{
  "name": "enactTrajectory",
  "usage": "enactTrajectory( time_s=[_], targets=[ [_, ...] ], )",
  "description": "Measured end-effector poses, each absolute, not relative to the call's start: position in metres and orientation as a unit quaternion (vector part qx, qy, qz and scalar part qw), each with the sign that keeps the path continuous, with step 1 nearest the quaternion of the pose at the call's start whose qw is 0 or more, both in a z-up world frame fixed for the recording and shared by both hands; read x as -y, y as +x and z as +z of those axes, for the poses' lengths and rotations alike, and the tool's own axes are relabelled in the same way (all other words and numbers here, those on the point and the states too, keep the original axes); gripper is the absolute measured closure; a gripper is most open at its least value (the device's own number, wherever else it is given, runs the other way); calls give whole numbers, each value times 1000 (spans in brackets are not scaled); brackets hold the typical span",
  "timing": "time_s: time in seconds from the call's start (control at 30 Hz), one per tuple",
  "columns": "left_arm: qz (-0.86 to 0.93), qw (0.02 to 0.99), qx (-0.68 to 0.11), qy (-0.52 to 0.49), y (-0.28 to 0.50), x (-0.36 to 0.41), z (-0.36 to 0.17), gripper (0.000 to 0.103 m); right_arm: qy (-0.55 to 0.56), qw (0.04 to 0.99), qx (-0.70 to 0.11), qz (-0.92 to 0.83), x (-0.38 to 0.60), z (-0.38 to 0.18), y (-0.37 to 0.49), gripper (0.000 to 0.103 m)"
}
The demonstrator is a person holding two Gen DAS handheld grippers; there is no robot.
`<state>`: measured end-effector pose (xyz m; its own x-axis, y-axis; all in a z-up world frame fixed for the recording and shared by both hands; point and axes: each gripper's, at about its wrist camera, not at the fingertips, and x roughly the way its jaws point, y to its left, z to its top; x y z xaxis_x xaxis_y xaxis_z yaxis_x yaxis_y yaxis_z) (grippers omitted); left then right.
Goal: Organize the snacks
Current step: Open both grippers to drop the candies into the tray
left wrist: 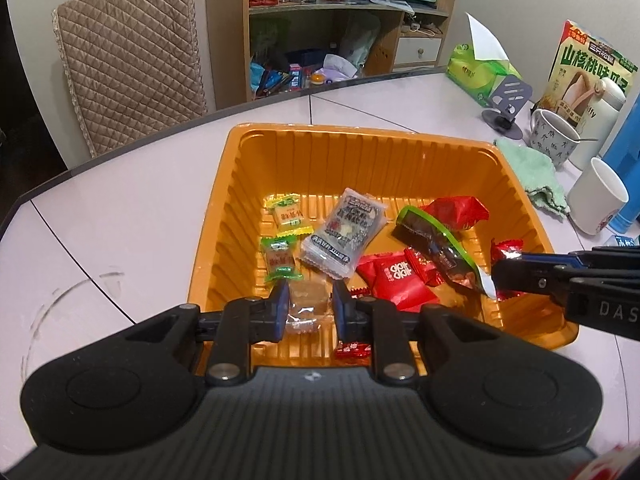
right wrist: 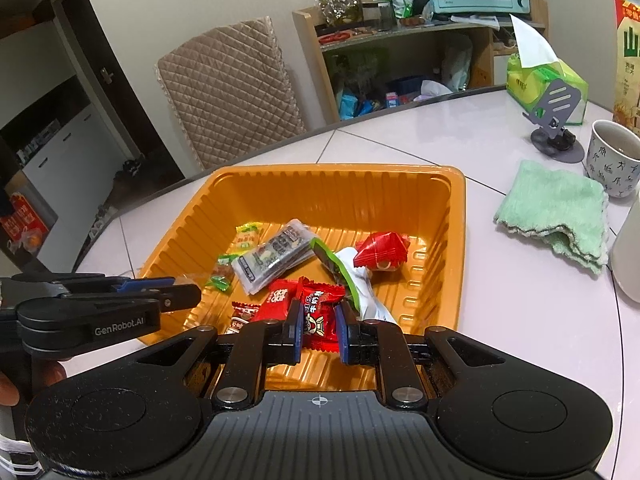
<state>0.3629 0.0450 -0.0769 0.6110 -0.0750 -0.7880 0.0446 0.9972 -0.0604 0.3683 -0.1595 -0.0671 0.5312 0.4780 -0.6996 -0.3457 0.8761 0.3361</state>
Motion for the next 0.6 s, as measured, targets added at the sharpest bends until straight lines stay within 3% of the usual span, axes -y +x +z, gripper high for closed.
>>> enactTrajectory(
  time_s=[0.6],
  targets=[
    [-36, 898, -438, -22, 361, -48, -72, 78, 78, 870, -424, 238, 156, -68, 370, 86]
  ],
)
